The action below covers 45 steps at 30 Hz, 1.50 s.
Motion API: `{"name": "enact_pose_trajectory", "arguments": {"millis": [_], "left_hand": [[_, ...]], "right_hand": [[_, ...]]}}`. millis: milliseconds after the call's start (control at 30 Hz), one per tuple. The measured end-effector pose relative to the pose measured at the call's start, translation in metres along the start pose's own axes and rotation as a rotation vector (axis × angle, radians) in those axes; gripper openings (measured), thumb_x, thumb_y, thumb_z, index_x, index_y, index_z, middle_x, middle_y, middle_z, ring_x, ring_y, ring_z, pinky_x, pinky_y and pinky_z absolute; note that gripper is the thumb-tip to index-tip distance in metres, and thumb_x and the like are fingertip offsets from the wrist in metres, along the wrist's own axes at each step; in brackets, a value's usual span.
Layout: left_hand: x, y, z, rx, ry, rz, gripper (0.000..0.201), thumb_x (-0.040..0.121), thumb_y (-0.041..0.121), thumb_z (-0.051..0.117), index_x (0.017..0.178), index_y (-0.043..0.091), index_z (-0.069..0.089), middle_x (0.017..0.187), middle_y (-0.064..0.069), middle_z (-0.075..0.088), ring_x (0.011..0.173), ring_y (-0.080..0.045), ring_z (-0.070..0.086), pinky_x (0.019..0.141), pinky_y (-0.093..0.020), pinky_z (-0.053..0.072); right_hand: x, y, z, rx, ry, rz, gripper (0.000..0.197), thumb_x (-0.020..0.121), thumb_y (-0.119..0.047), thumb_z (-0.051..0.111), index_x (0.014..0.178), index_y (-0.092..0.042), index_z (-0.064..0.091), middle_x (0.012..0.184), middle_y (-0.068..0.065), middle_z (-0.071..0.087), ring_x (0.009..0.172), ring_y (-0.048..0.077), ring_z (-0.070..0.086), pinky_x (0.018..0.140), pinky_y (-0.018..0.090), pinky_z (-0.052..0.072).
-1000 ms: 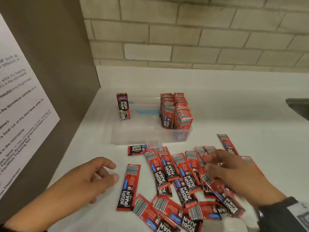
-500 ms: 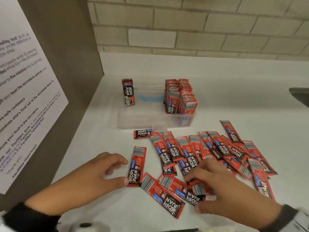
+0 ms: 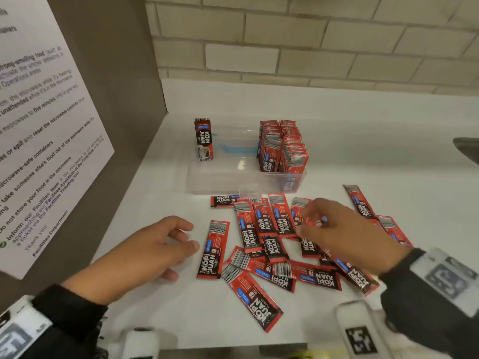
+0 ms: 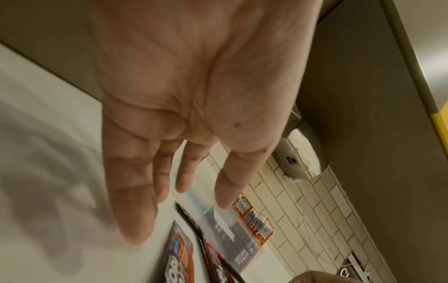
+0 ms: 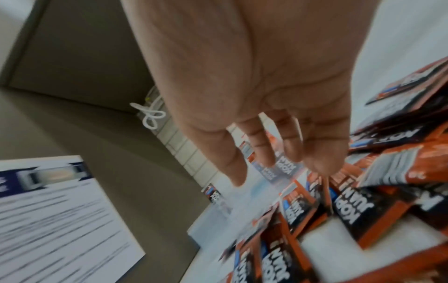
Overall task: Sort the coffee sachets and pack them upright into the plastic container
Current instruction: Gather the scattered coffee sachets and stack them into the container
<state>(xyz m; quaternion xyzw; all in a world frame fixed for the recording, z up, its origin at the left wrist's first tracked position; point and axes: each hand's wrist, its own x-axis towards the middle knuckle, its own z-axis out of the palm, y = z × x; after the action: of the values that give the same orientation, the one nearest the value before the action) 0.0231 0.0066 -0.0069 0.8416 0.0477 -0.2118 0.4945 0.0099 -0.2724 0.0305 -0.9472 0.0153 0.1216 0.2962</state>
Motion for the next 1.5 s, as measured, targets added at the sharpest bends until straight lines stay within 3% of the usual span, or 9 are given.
{"name": "enact_pose_trajectory", "arguments": {"millis": [200, 333, 533, 733, 833, 1033, 1200, 1400, 1500], "left_hand": [[0.003, 0.005, 0.002, 0.117, -0.141, -0.032, 0.038, 0.086, 0.024, 0.066, 0.119, 0.032, 0.048, 0.084, -0.01, 0.067, 0.065, -0.025, 0.071, 0.065, -0.037, 0.06], [0.013, 0.014, 0.01, 0.159, -0.181, -0.017, 0.049, 0.088, 0.025, 0.063, 0.129, 0.041, 0.041, 0.086, -0.01, 0.069, 0.067, -0.024, 0.072, 0.068, -0.038, 0.06], [0.018, 0.016, 0.022, -0.036, -0.184, -0.059, 0.05, 0.088, 0.024, 0.065, 0.132, 0.029, 0.041, 0.085, -0.007, 0.066, 0.067, -0.023, 0.072, 0.064, -0.032, 0.059], [0.017, 0.015, 0.035, -0.237, -0.142, -0.143, 0.071, 0.086, 0.018, 0.067, 0.143, 0.016, 0.025, 0.083, -0.007, 0.064, 0.065, -0.023, 0.07, 0.069, -0.037, 0.06], [0.018, 0.017, 0.038, -0.307, -0.145, -0.133, 0.053, 0.087, 0.013, 0.065, 0.132, 0.015, 0.038, 0.071, 0.003, 0.068, 0.062, -0.015, 0.069, 0.061, -0.032, 0.06], [0.022, 0.02, 0.036, -0.289, -0.248, -0.112, 0.022, 0.091, 0.006, 0.058, 0.1, 0.026, 0.055, 0.082, 0.003, 0.074, 0.079, -0.015, 0.072, 0.076, -0.035, 0.06], [0.022, 0.018, 0.031, -0.301, -0.233, -0.09, 0.03, 0.093, 0.011, 0.056, 0.115, 0.029, 0.048, 0.091, 0.003, 0.073, 0.08, -0.01, 0.071, 0.064, -0.028, 0.057], [0.014, 0.022, 0.004, -0.298, -0.202, 0.03, 0.039, 0.086, 0.014, 0.065, 0.114, 0.035, 0.047, 0.09, 0.005, 0.074, 0.075, -0.011, 0.071, 0.056, -0.023, 0.054], [0.014, 0.027, -0.007, -0.322, -0.163, 0.135, 0.048, 0.073, 0.027, 0.062, 0.118, 0.036, 0.049, 0.102, 0.008, 0.073, 0.088, -0.012, 0.071, 0.067, -0.025, 0.055]], "right_hand": [[0.037, -0.007, 0.009, -0.263, -0.172, 0.106, 0.063, 0.089, -0.051, 0.05, 0.143, -0.03, 0.026, 0.137, 0.008, 0.043, 0.118, 0.024, 0.05, 0.094, 0.035, 0.041], [0.043, -0.021, 0.021, -0.433, -0.306, 0.042, 0.055, 0.089, -0.06, 0.042, 0.14, -0.044, 0.028, 0.137, 0.012, 0.034, 0.124, 0.031, 0.043, 0.104, 0.04, 0.036], [0.045, -0.029, 0.027, -0.282, -0.338, -0.102, 0.033, 0.089, -0.039, 0.055, 0.121, -0.033, 0.051, 0.111, 0.003, 0.047, 0.105, 0.023, 0.053, 0.085, 0.028, 0.041], [0.052, -0.033, 0.04, 0.058, -0.35, -0.035, 0.032, 0.086, -0.019, 0.063, 0.112, -0.013, 0.046, 0.103, 0.009, 0.06, 0.084, 0.025, 0.064, 0.074, 0.042, 0.055], [0.055, -0.036, 0.05, -0.055, -0.344, -0.192, 0.031, 0.082, -0.019, 0.066, 0.109, -0.015, 0.052, 0.095, 0.003, 0.055, 0.075, 0.014, 0.054, 0.063, 0.029, 0.048], [0.06, -0.044, 0.058, 0.051, -0.371, -0.347, 0.035, 0.084, -0.014, 0.062, 0.118, -0.021, 0.056, 0.103, -0.007, 0.056, 0.069, -0.006, 0.045, 0.063, 0.008, 0.035], [0.056, -0.055, 0.054, 0.352, -0.473, -0.28, 0.031, 0.088, 0.001, 0.054, 0.112, -0.017, 0.062, 0.093, 0.004, 0.066, 0.079, 0.018, 0.066, 0.081, 0.029, 0.056], [0.064, -0.051, 0.035, 0.524, -0.395, -0.176, 0.017, 0.087, -0.002, 0.057, 0.098, -0.015, 0.061, 0.097, 0.006, 0.06, 0.081, 0.015, 0.062, 0.069, 0.025, 0.056], [0.063, -0.049, 0.031, 0.596, -0.484, -0.06, 0.026, 0.087, -0.014, 0.061, 0.112, -0.016, 0.054, 0.104, 0.006, 0.061, 0.09, 0.019, 0.063, 0.072, 0.031, 0.055]]}}
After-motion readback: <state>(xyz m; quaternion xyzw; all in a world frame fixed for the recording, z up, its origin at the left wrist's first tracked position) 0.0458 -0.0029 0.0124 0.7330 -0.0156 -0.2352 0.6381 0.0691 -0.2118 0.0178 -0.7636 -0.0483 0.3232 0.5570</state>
